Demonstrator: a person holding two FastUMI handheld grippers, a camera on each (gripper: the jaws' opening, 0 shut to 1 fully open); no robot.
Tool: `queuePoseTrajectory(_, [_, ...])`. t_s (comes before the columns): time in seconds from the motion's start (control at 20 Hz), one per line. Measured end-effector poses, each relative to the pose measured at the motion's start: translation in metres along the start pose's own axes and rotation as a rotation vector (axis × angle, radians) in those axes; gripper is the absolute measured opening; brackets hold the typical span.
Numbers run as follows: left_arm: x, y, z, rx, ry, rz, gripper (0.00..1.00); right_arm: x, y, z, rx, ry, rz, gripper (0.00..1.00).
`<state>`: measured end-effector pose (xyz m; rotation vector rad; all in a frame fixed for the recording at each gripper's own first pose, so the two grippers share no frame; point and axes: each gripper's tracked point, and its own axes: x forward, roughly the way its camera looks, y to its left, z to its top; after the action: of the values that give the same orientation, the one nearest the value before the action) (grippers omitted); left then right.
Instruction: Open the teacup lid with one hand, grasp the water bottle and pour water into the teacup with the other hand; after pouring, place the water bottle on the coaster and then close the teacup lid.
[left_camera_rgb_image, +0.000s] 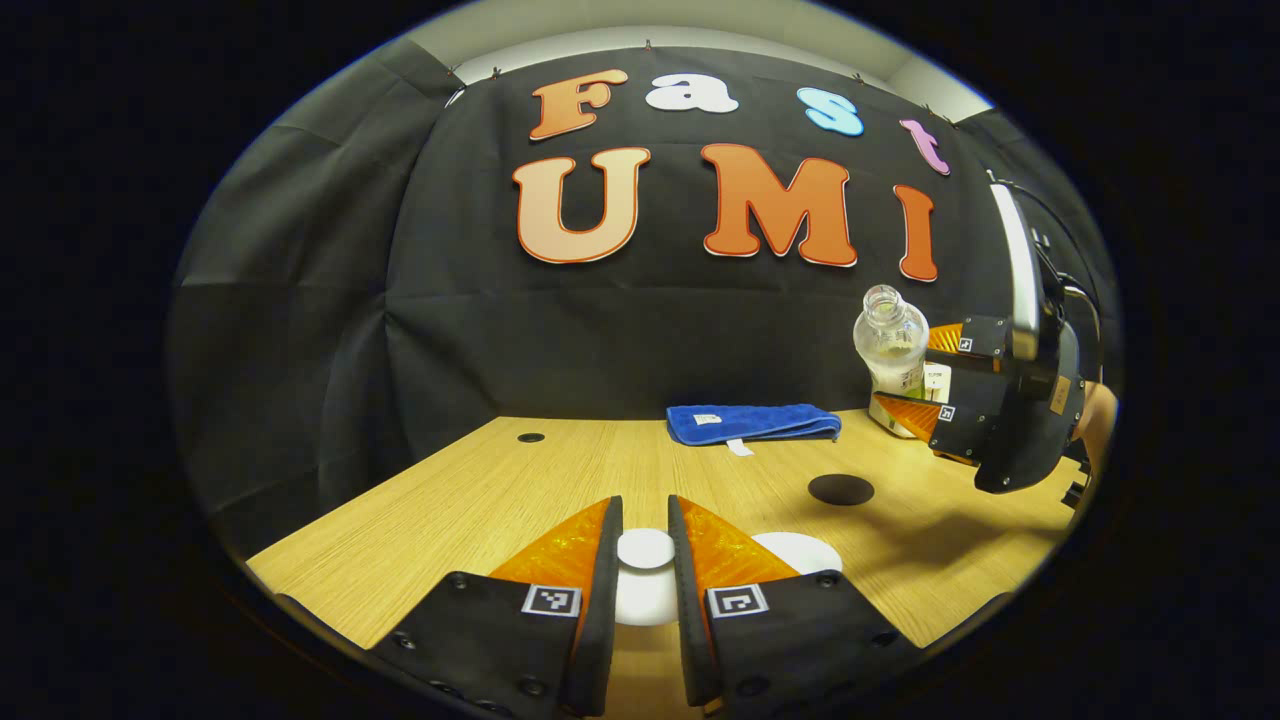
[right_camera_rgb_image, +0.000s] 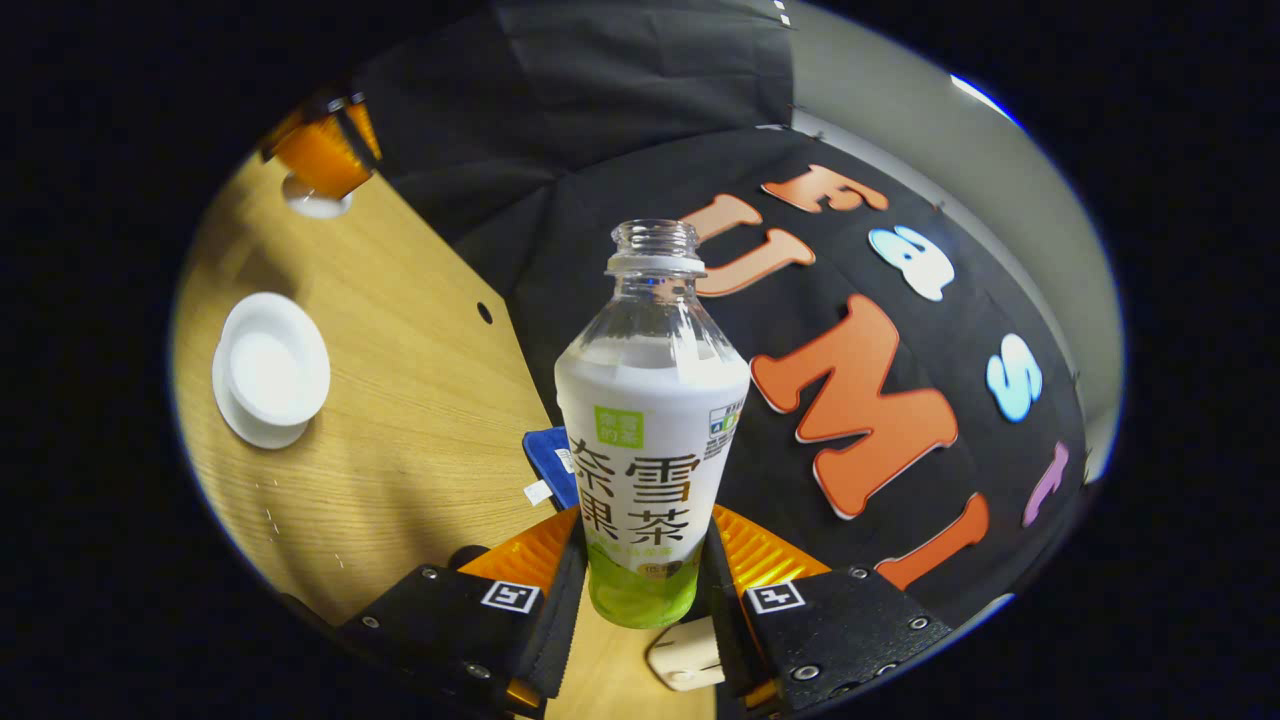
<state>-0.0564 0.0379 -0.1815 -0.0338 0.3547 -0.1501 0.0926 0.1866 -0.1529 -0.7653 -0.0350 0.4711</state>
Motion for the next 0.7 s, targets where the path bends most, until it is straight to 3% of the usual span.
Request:
queuePoseTrajectory(0.45, [-0.003,-0.026,0.005,-0.004,-0.014,-0.008,0.34,0.029,0.002,-0.036,0.562,0.079,0.067,0.61])
queuePoseTrajectory(0.55, [-0.003,-0.029,0.005,-0.004,-0.012,-0.011,0.29,0.034,0.001,-0.045,0.657,0.102,0.069,0.61])
queuePoseTrajectory(0.7, [-0.003,-0.033,0.005,-0.006,-0.012,-0.015,0.32,0.04,0.013,-0.052,0.756,0.125,0.09,0.61])
